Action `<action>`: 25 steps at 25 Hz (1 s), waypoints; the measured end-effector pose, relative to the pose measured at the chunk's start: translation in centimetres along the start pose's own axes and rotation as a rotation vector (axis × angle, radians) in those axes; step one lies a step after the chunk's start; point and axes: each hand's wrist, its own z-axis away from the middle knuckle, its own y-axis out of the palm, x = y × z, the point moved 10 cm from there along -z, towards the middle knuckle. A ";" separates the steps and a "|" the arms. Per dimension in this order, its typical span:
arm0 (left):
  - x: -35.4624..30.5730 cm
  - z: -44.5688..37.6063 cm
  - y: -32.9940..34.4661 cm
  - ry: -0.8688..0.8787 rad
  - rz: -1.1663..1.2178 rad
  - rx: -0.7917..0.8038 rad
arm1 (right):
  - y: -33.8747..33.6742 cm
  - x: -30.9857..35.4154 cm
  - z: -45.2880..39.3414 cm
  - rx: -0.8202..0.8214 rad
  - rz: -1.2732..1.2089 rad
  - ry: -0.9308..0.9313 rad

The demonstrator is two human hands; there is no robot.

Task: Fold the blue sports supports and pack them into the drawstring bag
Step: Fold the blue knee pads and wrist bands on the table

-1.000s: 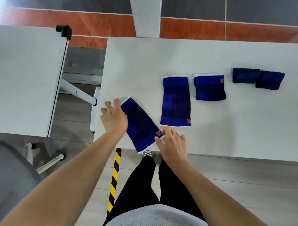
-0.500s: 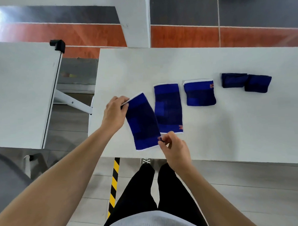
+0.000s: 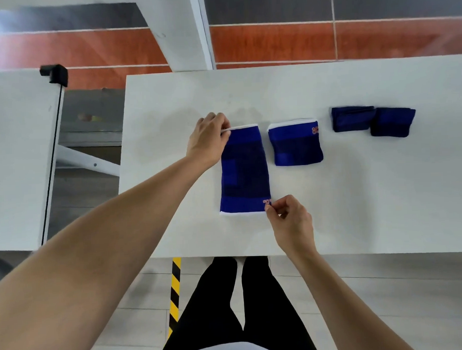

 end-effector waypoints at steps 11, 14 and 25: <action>0.4 -1.1 2.5 -0.018 -0.064 0.060 | 0.4 -1.3 -1.4 0.023 0.074 0.069; 0.5 -1.2 2.5 -0.026 -0.110 0.047 | 0.6 -1.1 -1.6 0.002 0.096 0.050; -2.6 8.5 3.0 0.370 -0.297 -0.059 | 1.7 -0.2 -1.6 -0.050 0.263 0.095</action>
